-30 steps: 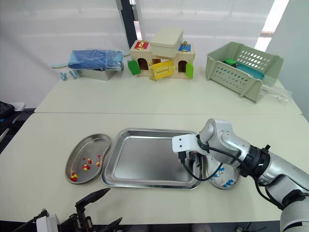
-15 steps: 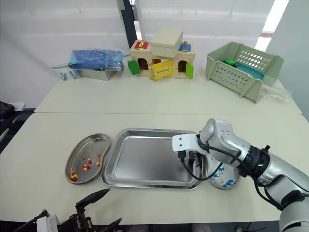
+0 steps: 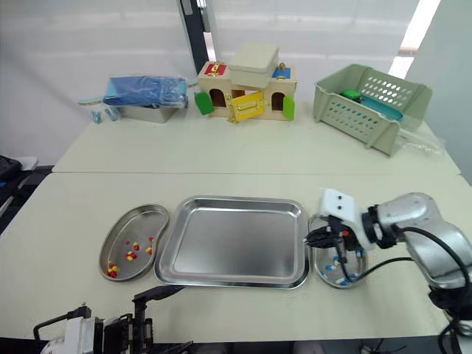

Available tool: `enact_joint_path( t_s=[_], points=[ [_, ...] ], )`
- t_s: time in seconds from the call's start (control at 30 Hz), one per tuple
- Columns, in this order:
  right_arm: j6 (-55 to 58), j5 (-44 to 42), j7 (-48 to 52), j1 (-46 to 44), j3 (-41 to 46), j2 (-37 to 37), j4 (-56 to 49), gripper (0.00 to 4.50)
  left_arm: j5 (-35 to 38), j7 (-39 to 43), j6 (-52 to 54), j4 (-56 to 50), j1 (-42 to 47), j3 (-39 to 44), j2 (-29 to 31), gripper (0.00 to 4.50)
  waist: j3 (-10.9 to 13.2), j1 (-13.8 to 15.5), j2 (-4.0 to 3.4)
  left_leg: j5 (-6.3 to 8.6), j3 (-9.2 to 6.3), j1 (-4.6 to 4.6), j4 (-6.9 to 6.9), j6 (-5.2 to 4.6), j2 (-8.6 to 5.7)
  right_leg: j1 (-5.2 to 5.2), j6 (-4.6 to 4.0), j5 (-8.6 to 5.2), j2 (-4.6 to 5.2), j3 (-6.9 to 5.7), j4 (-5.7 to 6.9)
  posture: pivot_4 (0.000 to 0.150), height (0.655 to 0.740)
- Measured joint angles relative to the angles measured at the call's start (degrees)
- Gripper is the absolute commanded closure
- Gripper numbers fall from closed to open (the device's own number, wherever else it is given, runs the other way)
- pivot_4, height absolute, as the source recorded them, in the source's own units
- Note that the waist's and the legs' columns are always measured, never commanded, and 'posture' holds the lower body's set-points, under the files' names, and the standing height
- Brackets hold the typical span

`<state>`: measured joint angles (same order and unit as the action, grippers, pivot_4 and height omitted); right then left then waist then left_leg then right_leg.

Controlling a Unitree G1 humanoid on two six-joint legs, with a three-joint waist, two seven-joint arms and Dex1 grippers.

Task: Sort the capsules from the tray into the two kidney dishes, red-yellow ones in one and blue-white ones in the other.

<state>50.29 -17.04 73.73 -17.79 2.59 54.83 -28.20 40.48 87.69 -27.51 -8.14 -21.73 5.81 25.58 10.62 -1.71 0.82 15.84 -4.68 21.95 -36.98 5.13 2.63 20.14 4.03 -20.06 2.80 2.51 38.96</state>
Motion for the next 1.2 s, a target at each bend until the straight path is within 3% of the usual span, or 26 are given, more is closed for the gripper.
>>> enact_joint_path(
  t_s=[0.2,0.7,1.2],
  points=[
    [-4.88,-0.07,-3.64,9.23,7.18,1.79,2.12,4.49,0.0,1.85,1.51,2.03,3.06,-1.09,0.08,0.0,-0.01,-0.45,-0.01,-0.01,0.04,-0.13,-0.01,-0.01,0.02,-0.04,0.0,0.01,-0.03,0.1,0.08,0.15,0.74],
    [-11.37,0.15,-8.78,10.12,1.74,1.88,8.3,4.49,-0.87,-0.49,1.72,2.26,0.58,-0.88,-0.62,0.0,0.0,-0.1,0.0,-0.01,0.04,-0.09,-0.02,0.0,0.01,-0.07,0.0,0.0,-0.01,0.08,0.02,0.15,0.74],
    [-12.92,-0.34,-7.51,9.83,0.54,2.87,10.58,0.46,-1.34,-2.24,-0.42,1.92,-2.01,-0.8,-0.62,0.0,-0.01,-0.1,0.0,-0.01,0.04,-0.1,-0.02,0.0,0.01,-0.07,0.0,0.0,-0.01,0.08,0.02,0.15,0.74]
  ],
)
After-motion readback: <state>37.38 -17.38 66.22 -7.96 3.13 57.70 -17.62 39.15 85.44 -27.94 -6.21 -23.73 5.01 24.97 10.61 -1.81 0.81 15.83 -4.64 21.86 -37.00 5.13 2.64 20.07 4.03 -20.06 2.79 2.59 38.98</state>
